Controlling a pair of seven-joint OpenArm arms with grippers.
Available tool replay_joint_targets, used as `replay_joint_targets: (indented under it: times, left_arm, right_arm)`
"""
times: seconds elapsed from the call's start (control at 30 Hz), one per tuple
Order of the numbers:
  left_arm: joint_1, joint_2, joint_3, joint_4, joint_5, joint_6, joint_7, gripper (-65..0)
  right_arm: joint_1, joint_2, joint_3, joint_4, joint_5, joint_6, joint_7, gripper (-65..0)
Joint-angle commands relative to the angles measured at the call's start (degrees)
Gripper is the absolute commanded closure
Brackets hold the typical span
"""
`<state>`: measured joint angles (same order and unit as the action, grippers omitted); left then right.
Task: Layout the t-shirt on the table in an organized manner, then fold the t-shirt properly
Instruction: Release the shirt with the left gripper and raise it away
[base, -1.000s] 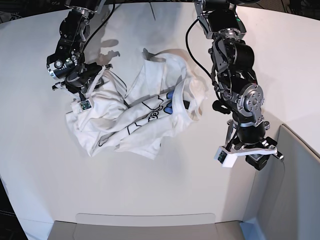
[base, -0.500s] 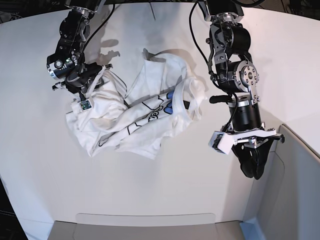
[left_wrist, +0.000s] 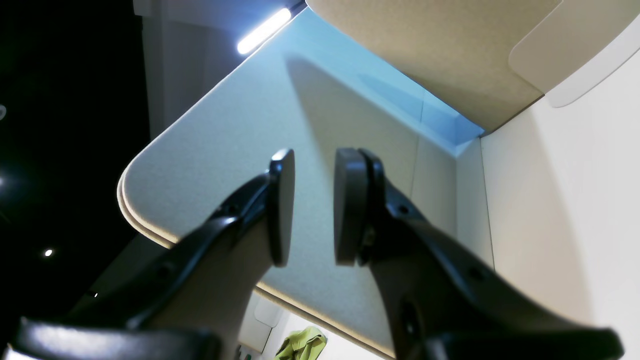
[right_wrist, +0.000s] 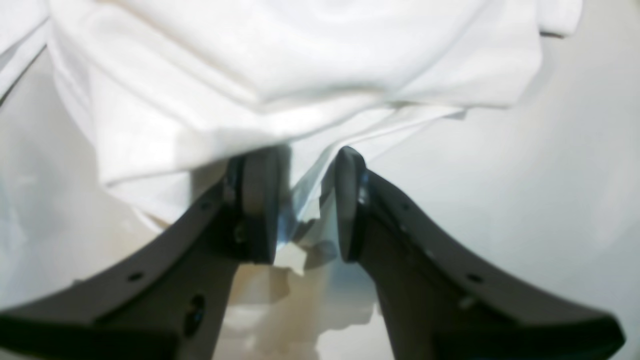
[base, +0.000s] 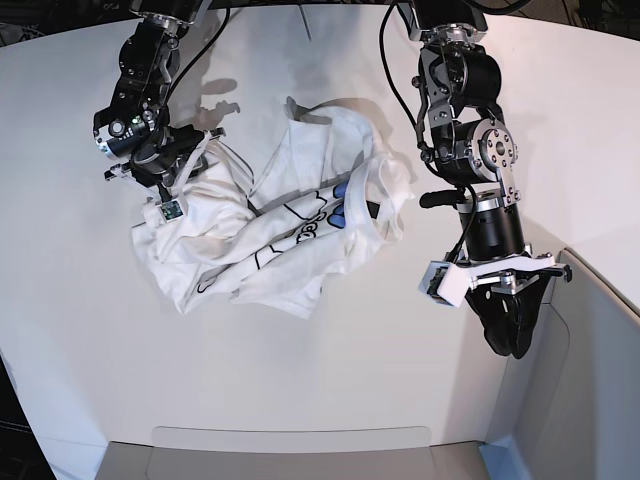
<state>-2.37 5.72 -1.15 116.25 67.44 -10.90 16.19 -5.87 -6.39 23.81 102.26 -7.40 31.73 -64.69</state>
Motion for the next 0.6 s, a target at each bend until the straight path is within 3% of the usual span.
replay_joint_targets:
  times: [0.0, 0.2, 0.3, 0.57]
  left_arm:
    - [-0.93, 0.13, -0.04, 0.9, 0.21, 1.27, -1.02, -13.3]
    - [-1.19, 0.75, -0.13, 0.9, -0.14, 1.27, -0.49, -13.3]
    - [-1.54, 2.5, -0.13, 0.9, -3.22, 1.01, 3.9, -13.3]
    - [-8.93, 2.59, -0.13, 0.98, -16.05, 0.65, 27.02, -13.3]
  right_arm:
    - [0.37, 0.02, -0.03, 0.56, -0.21, 0.23, -0.5, -19.7]
    - [0.37, 0.02, -0.03, 0.56, -0.21, 0.23, -0.5, -19.7]
    - [0.37, 0.02, -0.03, 0.56, -0.21, 0.23, -0.5, -19.7]
    - [0.37, 0.02, 0.05, 0.64, -0.21, 0.23, -0.5, -19.7]
